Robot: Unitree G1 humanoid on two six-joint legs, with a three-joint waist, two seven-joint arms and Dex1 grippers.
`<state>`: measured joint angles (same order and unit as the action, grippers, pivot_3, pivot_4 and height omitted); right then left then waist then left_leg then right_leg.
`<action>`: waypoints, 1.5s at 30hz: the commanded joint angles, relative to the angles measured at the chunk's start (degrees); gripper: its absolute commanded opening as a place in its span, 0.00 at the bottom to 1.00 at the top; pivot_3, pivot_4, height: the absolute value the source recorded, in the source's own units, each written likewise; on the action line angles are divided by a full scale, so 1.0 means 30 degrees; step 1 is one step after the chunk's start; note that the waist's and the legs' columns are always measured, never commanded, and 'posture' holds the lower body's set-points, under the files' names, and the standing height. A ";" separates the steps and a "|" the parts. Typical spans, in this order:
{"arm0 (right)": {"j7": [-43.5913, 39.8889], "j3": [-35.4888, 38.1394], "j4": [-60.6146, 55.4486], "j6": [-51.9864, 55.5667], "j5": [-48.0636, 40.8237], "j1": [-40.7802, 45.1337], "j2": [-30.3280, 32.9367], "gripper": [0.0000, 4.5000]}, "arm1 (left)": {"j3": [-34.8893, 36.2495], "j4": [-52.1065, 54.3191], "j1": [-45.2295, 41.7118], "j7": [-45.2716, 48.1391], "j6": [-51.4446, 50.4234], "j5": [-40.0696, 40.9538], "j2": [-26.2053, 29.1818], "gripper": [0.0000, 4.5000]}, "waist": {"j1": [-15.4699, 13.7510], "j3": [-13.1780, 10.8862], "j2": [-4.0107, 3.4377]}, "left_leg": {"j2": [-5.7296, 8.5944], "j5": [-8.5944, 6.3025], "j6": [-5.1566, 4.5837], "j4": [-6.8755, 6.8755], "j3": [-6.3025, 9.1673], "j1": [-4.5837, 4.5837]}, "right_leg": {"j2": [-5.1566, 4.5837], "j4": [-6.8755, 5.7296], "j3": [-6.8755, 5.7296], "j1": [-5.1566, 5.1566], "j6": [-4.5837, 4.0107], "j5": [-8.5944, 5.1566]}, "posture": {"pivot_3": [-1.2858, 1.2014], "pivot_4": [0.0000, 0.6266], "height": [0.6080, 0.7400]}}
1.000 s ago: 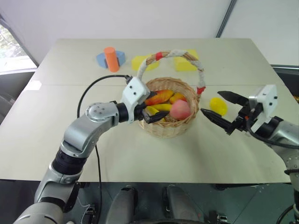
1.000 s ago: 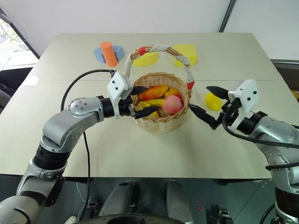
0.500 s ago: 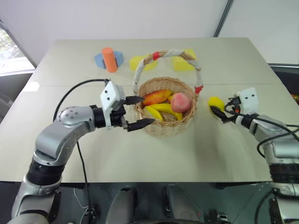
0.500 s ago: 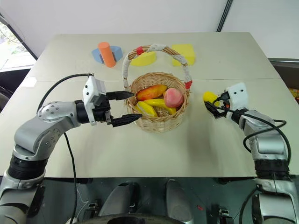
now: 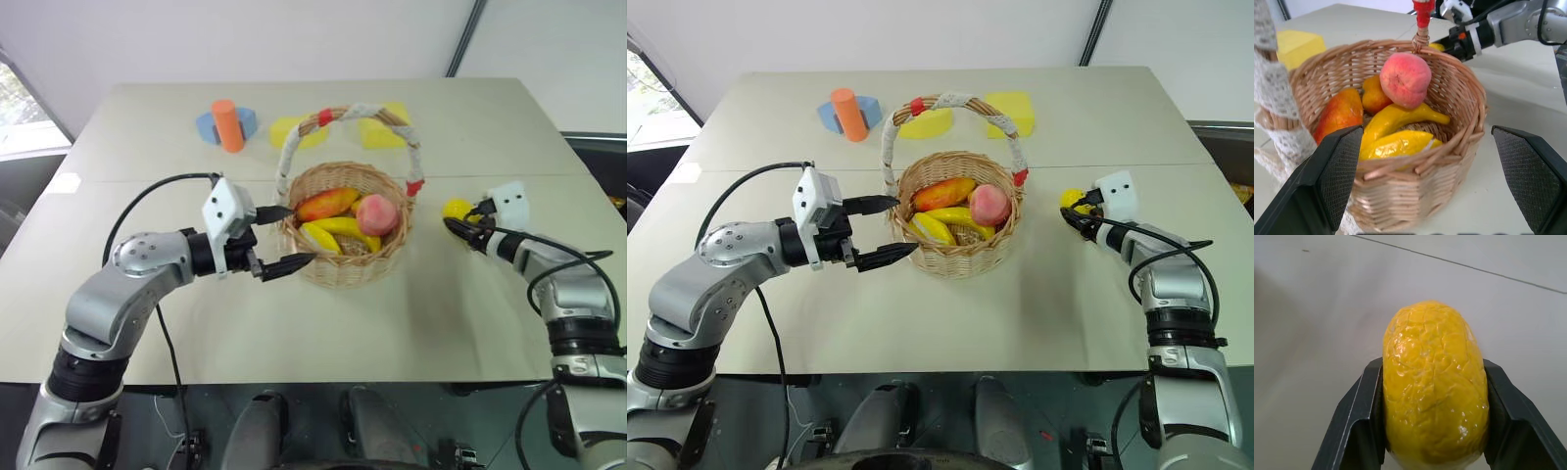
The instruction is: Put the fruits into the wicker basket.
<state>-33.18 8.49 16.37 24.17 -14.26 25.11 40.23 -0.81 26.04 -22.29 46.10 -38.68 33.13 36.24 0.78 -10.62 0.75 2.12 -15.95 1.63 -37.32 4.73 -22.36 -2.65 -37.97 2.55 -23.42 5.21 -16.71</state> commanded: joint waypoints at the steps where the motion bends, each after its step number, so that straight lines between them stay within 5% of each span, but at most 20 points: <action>1: -0.1324 0.1752 -0.5448 -0.0108 -0.0512 -0.2019 0.2005 0.39 | 0.1476 -0.0233 0.0385 0.0059 0.0906 0.0020 0.0405 1.00 | -0.0098 -0.0014 -0.0036 | 0.0000 0.0000 0.0000 -0.0004 0.0005 -0.0001 | 0.0001 -0.0003 -0.0001 0.0000 0.0000 0.0000 | 0.52 0.24 1.00; 5: -0.4457 0.3943 -1.2513 0.1309 -0.4132 -0.5466 0.3579 0.39 | 0.2466 -0.1562 0.1228 0.0937 0.2504 -0.0012 0.0600 1.00 | -0.0013 -0.0009 -0.0067 | 0.0003 -0.0009 -0.0016 0.0002 0.0011 -0.0013 | -0.0003 0.0015 -0.0005 0.0000 0.0001 -0.0001 | 0.52 0.24 1.00; 8: -0.4330 0.3837 -1.5731 0.3126 -0.6549 -0.5364 0.3570 0.39 | 0.2608 -0.2553 0.1364 0.1582 0.3356 -0.0176 0.0724 1.00 | 0.0184 -0.0020 -0.0047 | -0.0035 -0.0010 -0.0017 0.0002 -0.0003 0.0039 | 0.0026 0.0013 -0.0002 0.0041 0.0002 -0.0001 | 0.52 0.24 1.00; 13: -0.1961 -0.0558 -1.7644 0.4765 -0.6217 -0.2160 0.1739 0.39 | 0.2356 -0.3085 0.1113 0.1956 0.3858 -0.0222 0.0712 1.00 | 0.0137 -0.0017 -0.0039 | -0.0034 0.0005 0.0008 -0.0022 -0.0003 0.0126 | 0.0023 -0.0011 0.0000 0.0113 -0.0006 0.0006 | 0.52 0.24 1.00; 19: 0.0166 -0.4549 -1.4598 0.4406 -0.3493 0.1079 -0.1867 0.39 | 0.1796 -0.2322 0.1264 0.1479 0.3726 -0.0296 0.0311 1.00 | -0.0026 -0.0014 -0.0034 | -0.0016 0.0006 0.0011 -0.0019 0.0010 -0.0008 | -0.0005 -0.0014 -0.0006 -0.0025 -0.0012 0.0008 | 0.52 0.24 1.00; 24: -0.0181 -0.5317 -1.3742 0.3546 -0.2313 0.1410 -0.2349 0.95 | 0.1835 -0.1273 0.1660 0.0729 0.3383 0.0010 -0.0009 1.00 | -0.0060 -0.0015 -0.0034 | 0.0023 -0.0002 -0.0002 -0.0016 0.0010 -0.0027 | -0.0053 0.0001 -0.0009 -0.0028 -0.0012 0.0008 | 0.52 0.24 1.00; 25: -0.0324 -0.5093 -1.3927 0.3376 -0.2376 0.1300 -0.2277 0.99 | 0.1865 -0.1127 0.1742 0.0627 0.3317 0.0044 -0.0035 1.00 | -0.0043 -0.0015 -0.0034 | 0.0024 -0.0004 -0.0004 -0.0013 0.0007 -0.0028 | -0.0054 0.0009 -0.0008 -0.0030 -0.0012 0.0008 | 0.52 0.24 1.00; 32: -0.3192 0.0921 -1.7212 0.5188 -0.8065 -0.3001 -0.0049 0.99 | 0.2241 -0.0342 0.2523 0.0261 0.3074 0.0365 0.0068 1.00 | -0.0082 -0.0014 -0.0033 | 0.0014 -0.0011 -0.0018 0.0002 0.0032 -0.0023 | -0.0041 0.0019 -0.0019 -0.0004 -0.0012 0.0008 | 0.52 0.24 1.00; 35: -0.2547 0.2635 -1.6207 0.4880 -0.7684 -0.4334 0.0244 0.99 | 0.2149 -0.0421 0.2488 0.0333 0.3025 0.0436 0.0002 1.00 | 0.0029 -0.0012 -0.0028 | 0.0011 -0.0012 -0.0020 -0.0004 0.0018 0.0004 | -0.0039 0.0019 -0.0015 0.0018 -0.0011 0.0008 | 0.52 0.24 1.00; 43: 0.0385 0.0795 -1.0761 0.2117 -0.4353 -0.1176 -0.2437 0.99 | 0.1552 -0.1078 0.1489 0.0628 0.3186 0.0253 -0.0379 1.00 | 0.0165 -0.0012 -0.0032 | -0.0027 0.0011 0.0014 0.0011 -0.0015 0.0122 | 0.0031 -0.0044 0.0016 0.0066 -0.0018 0.0009 | 0.52 0.24 1.00; 45: 0.0649 0.0532 -0.9264 0.1664 -0.4040 -0.0295 -0.3156 0.88 | 0.1444 -0.1152 0.1409 0.0691 0.3260 0.0148 -0.0396 1.00 | 0.0147 -0.0012 -0.0032 | -0.0026 0.0011 0.0013 0.0012 -0.0019 0.0100 | 0.0029 -0.0041 0.0016 0.0039 -0.0019 0.0010 | 0.52 0.24 1.00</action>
<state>-32.07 10.07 -13.11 31.40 -27.29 22.56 31.50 3.26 21.90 -17.34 47.82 -29.79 33.25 35.03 1.22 -10.66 0.65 2.05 -15.92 1.67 -37.29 4.67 -22.11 -2.56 -38.09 2.60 -23.34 5.15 -16.68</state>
